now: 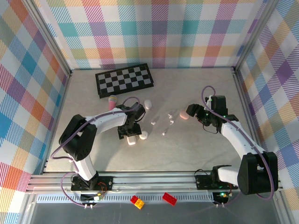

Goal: Insert the wireless bluetooth earbuds into the charging case

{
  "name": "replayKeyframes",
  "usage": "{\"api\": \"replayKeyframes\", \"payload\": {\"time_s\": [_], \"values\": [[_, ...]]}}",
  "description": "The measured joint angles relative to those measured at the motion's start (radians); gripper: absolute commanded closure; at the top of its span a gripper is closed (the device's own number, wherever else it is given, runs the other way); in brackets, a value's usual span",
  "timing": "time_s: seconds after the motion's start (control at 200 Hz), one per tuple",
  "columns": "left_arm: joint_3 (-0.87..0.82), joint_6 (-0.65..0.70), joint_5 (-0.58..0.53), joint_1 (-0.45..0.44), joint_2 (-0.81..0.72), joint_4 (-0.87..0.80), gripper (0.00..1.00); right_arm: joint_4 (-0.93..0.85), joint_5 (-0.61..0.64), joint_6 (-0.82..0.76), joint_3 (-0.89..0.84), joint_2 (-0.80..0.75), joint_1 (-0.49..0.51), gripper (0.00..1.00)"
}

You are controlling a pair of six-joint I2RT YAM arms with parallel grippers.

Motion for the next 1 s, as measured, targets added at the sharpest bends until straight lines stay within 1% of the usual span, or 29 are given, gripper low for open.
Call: {"api": "replayKeyframes", "payload": {"time_s": [0.11,0.205,0.405,0.495,0.58,0.69,0.835,0.895,1.0], "values": [[0.0,0.018,0.005,0.0,0.009,0.0,0.32,0.0,0.0,0.0,0.0,0.0,0.0,0.21],[0.0,0.027,0.005,0.0,0.01,0.002,0.36,0.0,0.0,0.0,0.0,0.0,0.0,0.21],[-0.011,0.029,0.028,0.0,0.032,0.024,0.37,-0.011,0.0,0.0,0.0,-0.016,0.0,0.21],[-0.014,0.028,0.038,0.0,0.036,0.032,0.45,-0.016,0.001,-0.003,0.0,-0.026,0.0,0.21],[-0.014,0.021,0.045,0.0,0.036,0.039,0.49,-0.021,0.004,-0.004,0.0,-0.03,0.0,0.21],[-0.014,0.022,0.042,0.0,0.034,0.038,0.52,-0.023,0.005,-0.004,0.0,-0.032,0.0,0.21],[-0.014,0.017,0.035,0.0,0.02,0.037,0.53,-0.023,-0.003,-0.019,0.0,-0.05,0.0,0.2],[-0.014,0.006,0.026,0.0,0.0,0.034,0.54,-0.021,-0.014,-0.031,0.0,-0.071,0.0,0.19],[-0.011,-0.017,0.006,0.0,-0.061,0.023,0.54,-0.002,-0.044,-0.061,-0.011,-0.126,0.002,0.19]]}}
